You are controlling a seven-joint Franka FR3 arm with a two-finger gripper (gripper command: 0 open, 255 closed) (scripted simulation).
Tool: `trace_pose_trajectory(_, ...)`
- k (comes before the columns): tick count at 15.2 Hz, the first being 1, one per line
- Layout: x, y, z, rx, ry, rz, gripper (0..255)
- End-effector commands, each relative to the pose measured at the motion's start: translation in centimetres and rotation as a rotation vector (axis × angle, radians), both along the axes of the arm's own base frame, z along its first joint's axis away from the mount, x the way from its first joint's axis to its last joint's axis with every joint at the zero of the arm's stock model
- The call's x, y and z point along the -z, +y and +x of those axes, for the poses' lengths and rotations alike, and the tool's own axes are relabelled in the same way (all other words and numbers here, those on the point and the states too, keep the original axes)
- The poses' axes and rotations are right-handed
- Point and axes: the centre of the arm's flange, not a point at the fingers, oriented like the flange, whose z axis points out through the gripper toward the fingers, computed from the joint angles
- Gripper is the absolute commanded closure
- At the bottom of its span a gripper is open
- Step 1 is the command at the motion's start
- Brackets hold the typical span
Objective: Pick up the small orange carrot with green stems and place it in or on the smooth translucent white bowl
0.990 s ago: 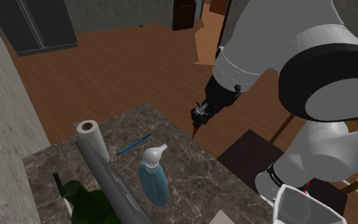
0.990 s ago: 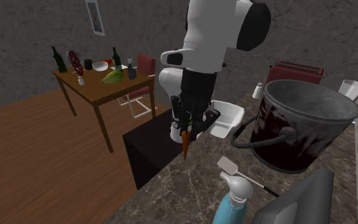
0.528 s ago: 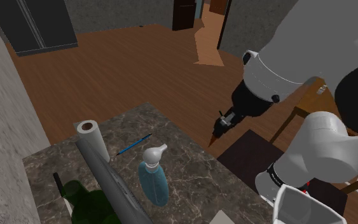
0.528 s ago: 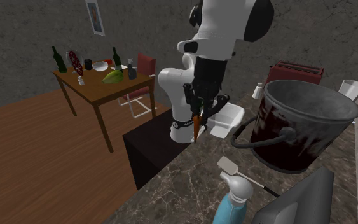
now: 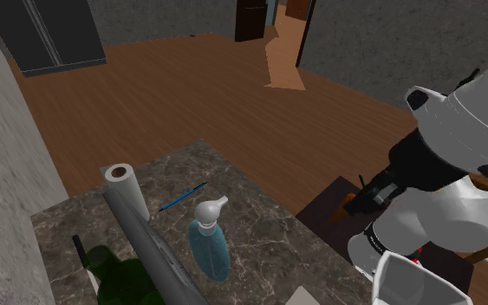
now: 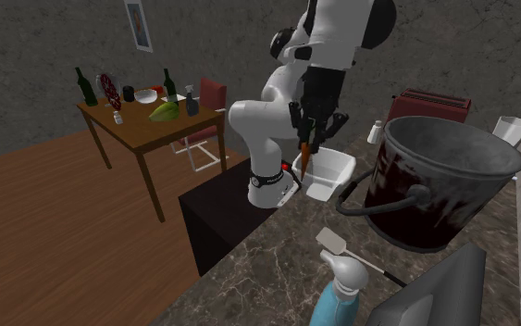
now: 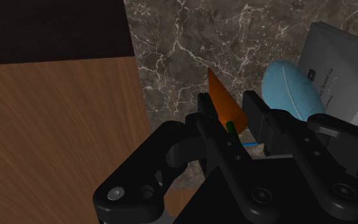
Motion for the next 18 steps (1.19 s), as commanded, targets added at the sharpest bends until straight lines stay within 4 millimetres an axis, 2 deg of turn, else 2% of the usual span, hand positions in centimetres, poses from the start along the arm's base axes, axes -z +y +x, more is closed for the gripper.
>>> trace_pose_trajectory(1, -0.3, -0.7, -2.7, 0.001, 0.002, -0.001, 255)
trace_pose_trajectory(15, -1.3, -5.0, -21.0, 0.001, 0.002, -0.001, 255)
trace_pose_trajectory(18, 0.3, -5.0, -21.0, 0.001, 0.002, -0.001, 255)
